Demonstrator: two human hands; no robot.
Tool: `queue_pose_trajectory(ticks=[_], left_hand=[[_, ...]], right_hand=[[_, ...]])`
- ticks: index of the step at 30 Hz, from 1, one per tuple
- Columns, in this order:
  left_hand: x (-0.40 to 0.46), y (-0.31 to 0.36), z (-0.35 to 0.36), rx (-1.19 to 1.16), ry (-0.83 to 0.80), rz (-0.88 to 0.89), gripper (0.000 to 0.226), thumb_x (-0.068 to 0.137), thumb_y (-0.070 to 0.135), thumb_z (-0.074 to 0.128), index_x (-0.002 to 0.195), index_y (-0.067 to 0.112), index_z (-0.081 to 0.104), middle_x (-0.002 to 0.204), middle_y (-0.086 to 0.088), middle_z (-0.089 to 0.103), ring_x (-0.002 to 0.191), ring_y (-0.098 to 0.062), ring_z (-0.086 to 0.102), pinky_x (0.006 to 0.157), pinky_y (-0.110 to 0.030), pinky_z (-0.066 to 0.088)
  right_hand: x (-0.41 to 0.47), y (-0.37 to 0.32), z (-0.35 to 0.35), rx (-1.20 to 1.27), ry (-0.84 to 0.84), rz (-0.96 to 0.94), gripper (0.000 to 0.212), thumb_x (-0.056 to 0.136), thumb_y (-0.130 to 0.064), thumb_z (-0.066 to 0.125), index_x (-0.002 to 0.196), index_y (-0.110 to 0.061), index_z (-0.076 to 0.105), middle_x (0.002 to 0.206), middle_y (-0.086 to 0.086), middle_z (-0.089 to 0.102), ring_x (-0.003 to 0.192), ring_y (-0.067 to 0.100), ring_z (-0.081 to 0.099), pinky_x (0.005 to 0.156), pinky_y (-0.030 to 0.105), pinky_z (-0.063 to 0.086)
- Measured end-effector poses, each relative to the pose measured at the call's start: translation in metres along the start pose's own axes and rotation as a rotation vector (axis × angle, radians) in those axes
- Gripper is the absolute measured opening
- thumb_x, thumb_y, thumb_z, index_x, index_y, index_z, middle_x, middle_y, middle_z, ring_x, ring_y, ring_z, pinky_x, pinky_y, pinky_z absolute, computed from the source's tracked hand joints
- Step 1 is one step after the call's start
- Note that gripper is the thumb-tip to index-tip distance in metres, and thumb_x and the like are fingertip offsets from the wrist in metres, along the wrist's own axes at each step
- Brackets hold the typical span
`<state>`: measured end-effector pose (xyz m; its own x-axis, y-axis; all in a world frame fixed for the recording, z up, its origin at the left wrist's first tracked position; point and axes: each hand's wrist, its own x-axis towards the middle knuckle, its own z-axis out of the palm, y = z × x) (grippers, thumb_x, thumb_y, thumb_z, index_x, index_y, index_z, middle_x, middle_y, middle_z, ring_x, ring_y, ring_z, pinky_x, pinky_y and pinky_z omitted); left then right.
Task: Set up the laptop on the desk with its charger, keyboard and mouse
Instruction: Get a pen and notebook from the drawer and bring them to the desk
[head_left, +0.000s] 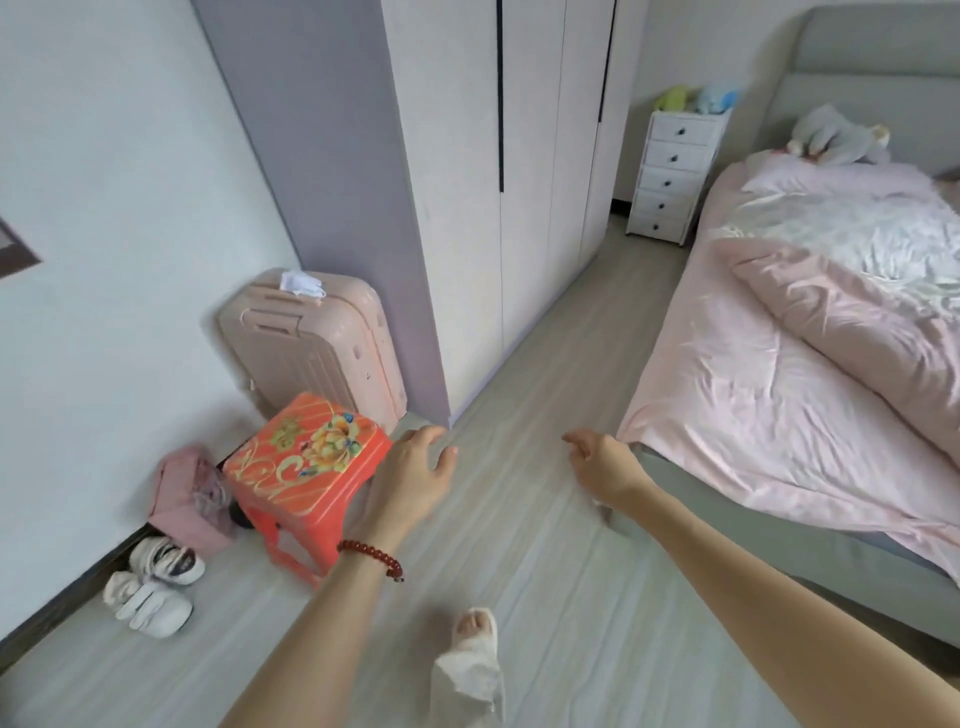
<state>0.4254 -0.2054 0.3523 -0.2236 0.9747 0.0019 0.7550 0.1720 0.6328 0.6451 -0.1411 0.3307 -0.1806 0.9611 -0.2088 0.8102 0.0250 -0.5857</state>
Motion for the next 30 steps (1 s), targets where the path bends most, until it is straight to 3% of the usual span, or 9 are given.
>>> queue_pose_trajectory(ticks=[2,8,16,21,30], left_hand=[[0.081,-0.005,0.002,-0.006,-0.003,0.014,0.030,0.090,0.024,0.053,0.117,0.011,0.058,0.120,-0.008,0.061,0.108,-0.022,0.057,0.089,-0.025,0.040],[0.301,0.033,0.016,0.005,-0.061,0.093,0.032,0.090,0.025,0.052,0.119,0.012,0.057,0.124,-0.008,0.059,0.115,-0.025,0.054,0.096,-0.035,0.042],[0.531,0.157,0.135,0.141,-0.141,0.434,0.031,0.091,0.029,0.049,0.119,0.017,0.056,0.125,-0.001,0.058,0.117,-0.023,0.050,0.099,-0.035,0.036],[0.671,0.239,0.202,0.150,-0.234,0.424,0.033,0.092,0.030,0.046,0.122,0.016,0.053,0.127,-0.004,0.056,0.116,-0.024,0.050,0.096,-0.036,0.037],[0.914,0.342,0.274,0.104,-0.207,0.344,0.030,0.090,0.028,0.050,0.116,0.015,0.058,0.118,-0.004,0.062,0.108,-0.023,0.057,0.090,-0.037,0.046]], right_hand=[[0.075,-0.007,-0.008,0.014,0.015,0.035,0.036,0.091,-0.014,0.039,0.123,-0.015,0.056,0.126,0.009,0.060,0.116,0.029,0.054,0.097,0.032,0.040],[0.258,-0.018,-0.090,0.030,0.117,0.110,0.035,0.091,-0.012,0.041,0.122,-0.011,0.056,0.127,0.013,0.060,0.118,0.031,0.053,0.098,0.035,0.041],[0.448,0.063,-0.188,0.061,0.251,0.223,0.032,0.092,-0.015,0.040,0.119,-0.013,0.058,0.125,0.011,0.060,0.115,0.030,0.054,0.095,0.034,0.043],[0.586,0.126,-0.261,0.118,0.277,0.275,0.033,0.093,-0.015,0.039,0.120,-0.011,0.057,0.126,0.011,0.059,0.116,0.030,0.054,0.095,0.034,0.042],[0.834,0.189,-0.383,0.129,0.227,0.281,0.035,0.093,-0.015,0.037,0.123,-0.014,0.055,0.129,0.010,0.058,0.119,0.031,0.051,0.096,0.034,0.040]])
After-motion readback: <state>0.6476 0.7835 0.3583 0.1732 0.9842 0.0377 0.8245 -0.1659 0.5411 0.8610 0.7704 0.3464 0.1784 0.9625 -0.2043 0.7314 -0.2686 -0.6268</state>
